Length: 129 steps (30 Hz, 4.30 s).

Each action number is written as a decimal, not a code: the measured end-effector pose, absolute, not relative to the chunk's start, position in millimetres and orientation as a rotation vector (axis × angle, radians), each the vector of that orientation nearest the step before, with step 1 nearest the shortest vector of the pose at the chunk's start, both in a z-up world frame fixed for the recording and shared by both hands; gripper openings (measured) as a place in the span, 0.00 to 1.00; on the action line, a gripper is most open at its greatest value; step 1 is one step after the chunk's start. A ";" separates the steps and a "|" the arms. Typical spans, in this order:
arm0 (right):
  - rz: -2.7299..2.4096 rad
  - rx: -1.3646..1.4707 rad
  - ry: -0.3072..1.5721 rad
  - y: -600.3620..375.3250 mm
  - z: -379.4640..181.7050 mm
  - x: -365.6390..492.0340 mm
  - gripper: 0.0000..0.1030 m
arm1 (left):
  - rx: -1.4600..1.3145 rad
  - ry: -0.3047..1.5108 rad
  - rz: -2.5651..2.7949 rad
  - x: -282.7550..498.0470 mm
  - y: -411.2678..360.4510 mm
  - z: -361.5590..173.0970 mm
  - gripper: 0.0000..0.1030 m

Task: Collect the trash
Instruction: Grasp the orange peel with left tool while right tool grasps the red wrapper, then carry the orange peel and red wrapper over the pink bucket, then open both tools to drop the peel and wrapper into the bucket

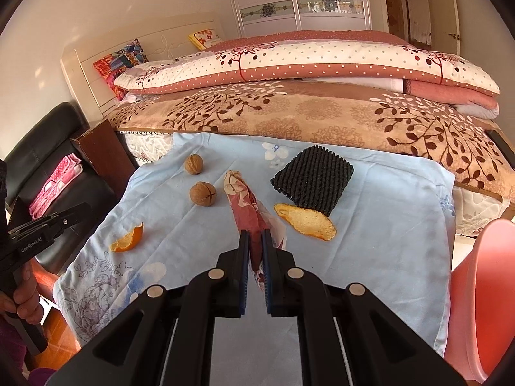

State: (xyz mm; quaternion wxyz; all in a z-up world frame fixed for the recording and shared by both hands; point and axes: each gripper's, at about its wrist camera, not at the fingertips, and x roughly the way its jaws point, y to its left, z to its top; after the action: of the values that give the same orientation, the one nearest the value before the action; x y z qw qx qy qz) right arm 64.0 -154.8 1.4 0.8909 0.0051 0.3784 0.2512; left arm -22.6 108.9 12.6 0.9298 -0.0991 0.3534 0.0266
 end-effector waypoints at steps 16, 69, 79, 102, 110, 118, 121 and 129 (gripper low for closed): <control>0.438 0.075 0.827 -187.2 -13.4 66.9 0.07 | -0.181 0.930 0.107 4.3 118.5 -60.2 0.39; -0.101 0.342 0.692 -413.0 -1.1 41.0 0.07 | -0.022 0.739 -0.536 85.3 -187.9 20.6 0.07; -0.201 0.356 0.635 -431.1 5.6 41.7 0.07 | 0.059 0.730 -0.628 100.8 -242.7 8.8 0.07; -0.227 0.309 0.761 -431.3 -32.2 67.6 0.08 | 0.162 0.780 -0.713 121.7 -287.0 -35.0 0.07; -0.233 0.318 0.764 -431.9 -30.9 67.1 0.15 | 0.147 0.812 -0.707 125.6 -283.7 -39.7 0.08; -0.236 0.338 0.753 -432.2 -25.9 61.2 0.43 | 0.133 0.820 -0.708 125.0 -278.8 -37.7 0.28; -0.240 0.344 0.743 -432.7 -19.1 56.3 0.47 | 0.127 0.813 -0.710 124.3 -276.9 -34.1 0.29; -0.254 0.340 0.699 -426.6 3.3 35.6 0.51 | 0.123 0.793 -0.704 116.4 -266.9 -21.2 0.29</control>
State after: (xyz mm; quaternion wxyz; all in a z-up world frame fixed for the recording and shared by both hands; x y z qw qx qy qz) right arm 35.6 -426.6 3.3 0.9175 0.1654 0.3400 -0.1233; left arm 116.4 -266.9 -21.2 0.8610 0.0589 0.3778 -0.3355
